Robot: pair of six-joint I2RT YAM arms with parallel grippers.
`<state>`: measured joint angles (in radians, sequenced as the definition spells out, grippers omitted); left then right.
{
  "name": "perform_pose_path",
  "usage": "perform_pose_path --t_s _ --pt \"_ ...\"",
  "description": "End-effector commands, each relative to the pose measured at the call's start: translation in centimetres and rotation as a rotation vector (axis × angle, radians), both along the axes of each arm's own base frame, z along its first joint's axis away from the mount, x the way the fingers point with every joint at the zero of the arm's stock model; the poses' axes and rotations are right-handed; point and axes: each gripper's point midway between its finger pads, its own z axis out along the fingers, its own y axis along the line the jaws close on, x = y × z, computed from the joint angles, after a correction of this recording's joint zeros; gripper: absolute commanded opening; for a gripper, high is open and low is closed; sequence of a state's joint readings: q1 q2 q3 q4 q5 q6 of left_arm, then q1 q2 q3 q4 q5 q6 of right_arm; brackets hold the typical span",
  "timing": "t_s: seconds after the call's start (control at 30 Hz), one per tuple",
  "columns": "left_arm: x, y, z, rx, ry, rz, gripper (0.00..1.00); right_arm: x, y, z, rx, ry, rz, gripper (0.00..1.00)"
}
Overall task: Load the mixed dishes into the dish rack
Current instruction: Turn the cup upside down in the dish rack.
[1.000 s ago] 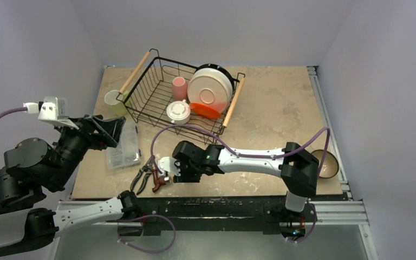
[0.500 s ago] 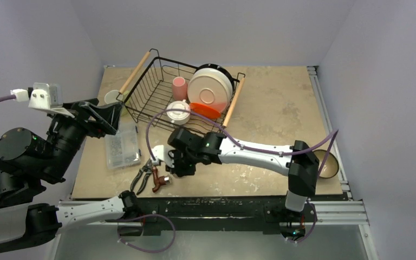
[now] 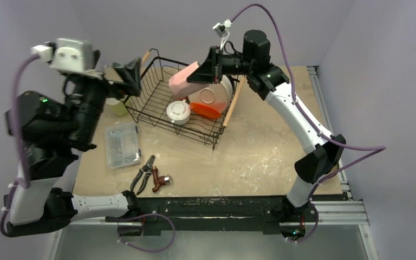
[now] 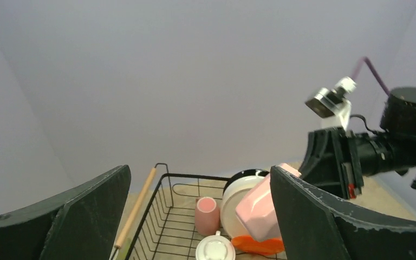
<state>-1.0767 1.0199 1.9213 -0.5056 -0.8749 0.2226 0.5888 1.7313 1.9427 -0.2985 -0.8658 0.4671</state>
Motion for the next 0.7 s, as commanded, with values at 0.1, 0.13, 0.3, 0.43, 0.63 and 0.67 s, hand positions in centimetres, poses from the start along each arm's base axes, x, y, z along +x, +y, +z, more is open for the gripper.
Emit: perform_pose_path --t_s 0.1,0.13,0.3,0.43,0.63,0.67 --pt "3.0 -8.7 -1.5 0.019 0.039 -0.315 0.99 1.0 -7.1 7.7 0.324 0.43 0.077 0.0" --pt "3.5 -9.2 -1.7 -0.027 0.07 -0.333 0.99 0.9 -8.0 8.5 0.362 0.418 0.077 0.0" --pt "6.9 -11.4 -5.2 -0.229 0.393 -0.397 0.91 2.1 -9.8 7.5 0.404 0.347 -0.013 0.0" --pt "7.8 -12.9 -5.7 -0.472 0.57 -0.551 0.83 2.8 -10.9 8.4 0.367 0.093 -0.14 0.0" --pt "9.9 -15.4 -5.4 -1.032 0.861 -0.898 0.74 2.0 -12.5 10.2 0.309 -0.347 -0.261 0.0" --pt "10.0 -15.6 -4.5 -1.082 0.844 -0.944 0.75 1.7 -12.3 9.8 0.28 -0.39 -0.249 0.0"
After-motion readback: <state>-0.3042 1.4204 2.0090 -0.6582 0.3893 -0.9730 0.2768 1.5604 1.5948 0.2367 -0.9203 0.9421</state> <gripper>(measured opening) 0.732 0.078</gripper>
